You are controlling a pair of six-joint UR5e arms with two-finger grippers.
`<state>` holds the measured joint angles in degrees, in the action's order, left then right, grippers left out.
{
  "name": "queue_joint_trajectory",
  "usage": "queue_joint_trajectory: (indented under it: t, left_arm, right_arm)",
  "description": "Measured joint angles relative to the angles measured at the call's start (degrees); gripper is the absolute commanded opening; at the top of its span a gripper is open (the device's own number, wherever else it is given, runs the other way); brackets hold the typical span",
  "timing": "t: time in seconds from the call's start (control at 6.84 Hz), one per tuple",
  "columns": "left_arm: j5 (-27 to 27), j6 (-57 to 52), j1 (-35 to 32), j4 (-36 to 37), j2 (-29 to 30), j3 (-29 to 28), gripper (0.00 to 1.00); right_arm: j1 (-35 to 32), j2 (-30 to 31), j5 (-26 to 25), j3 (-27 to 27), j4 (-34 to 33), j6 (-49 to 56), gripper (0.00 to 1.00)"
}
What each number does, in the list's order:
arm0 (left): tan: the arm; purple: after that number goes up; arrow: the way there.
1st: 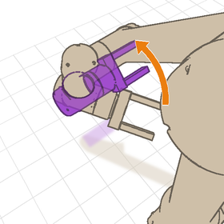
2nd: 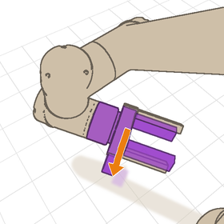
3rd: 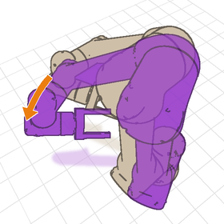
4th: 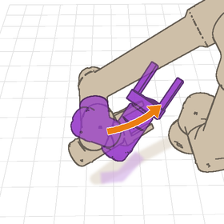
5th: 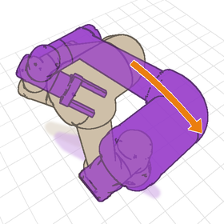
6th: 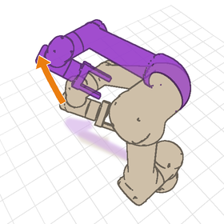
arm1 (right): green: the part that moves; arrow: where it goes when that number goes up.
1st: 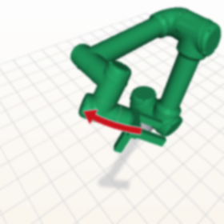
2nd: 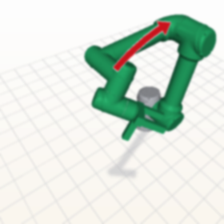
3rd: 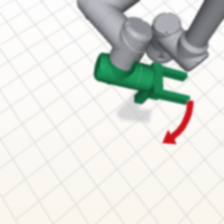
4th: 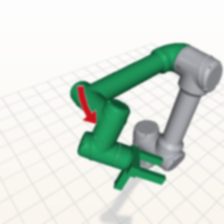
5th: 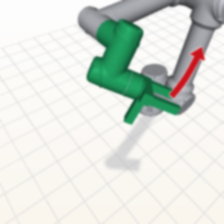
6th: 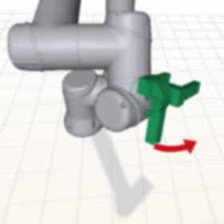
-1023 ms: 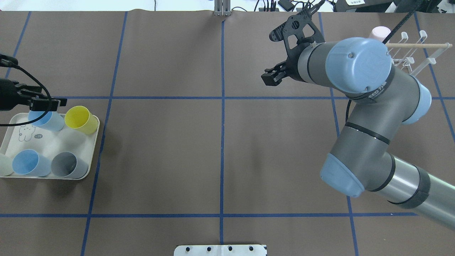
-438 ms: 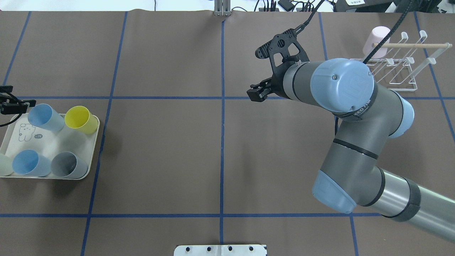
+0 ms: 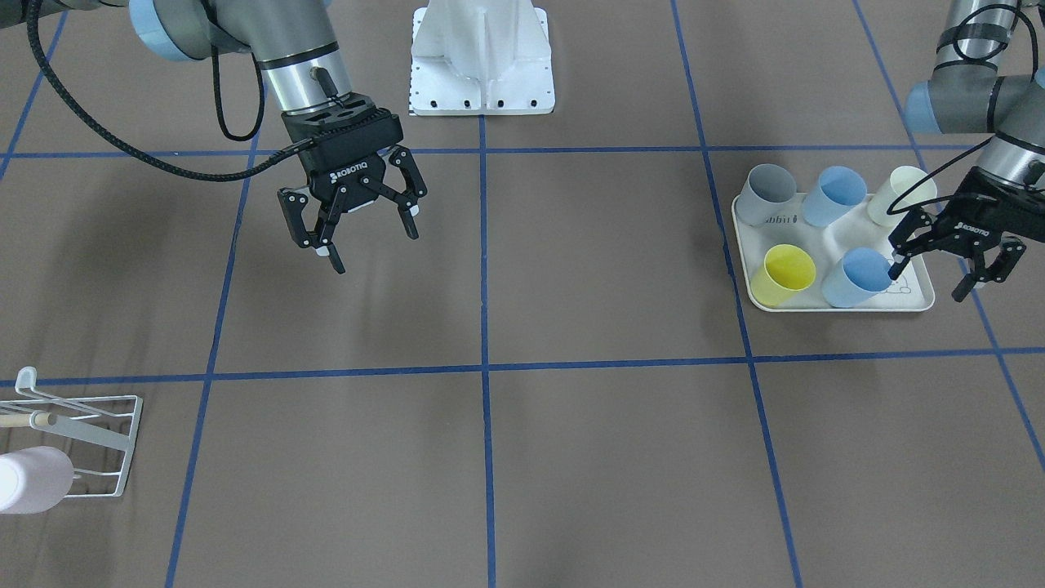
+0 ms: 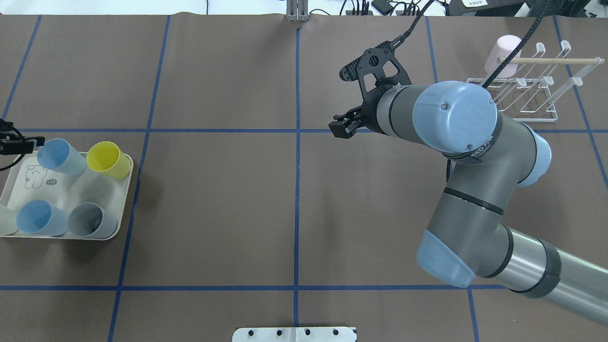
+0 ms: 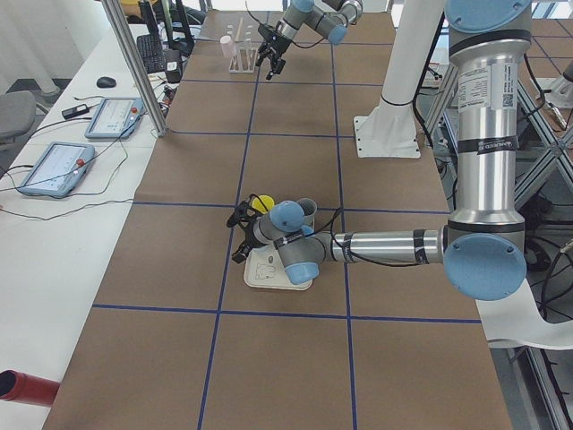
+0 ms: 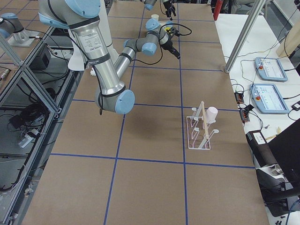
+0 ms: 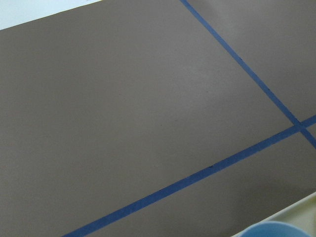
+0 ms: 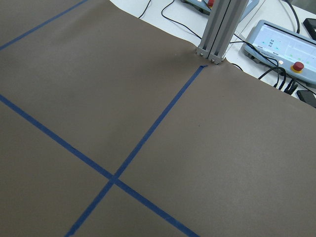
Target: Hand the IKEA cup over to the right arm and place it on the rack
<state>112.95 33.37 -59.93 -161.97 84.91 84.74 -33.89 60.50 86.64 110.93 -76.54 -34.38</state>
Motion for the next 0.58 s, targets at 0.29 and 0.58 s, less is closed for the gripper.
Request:
queue_joint_trajectory:
  t: [0.29, 0.58]
  left_arm:
    - [0.05, 1.24, 0.5, -1.87, -0.9, 0.02, 0.93]
    - [0.02, 4.43, 2.59, -3.34, -1.0, -0.01, 0.81]
  right_arm:
    - [0.58, 0.01, -0.62, -0.01, -0.01, 0.01, 0.99]
    - [0.72, 0.11, -0.76, -0.01, -0.01, 0.01, 0.99]
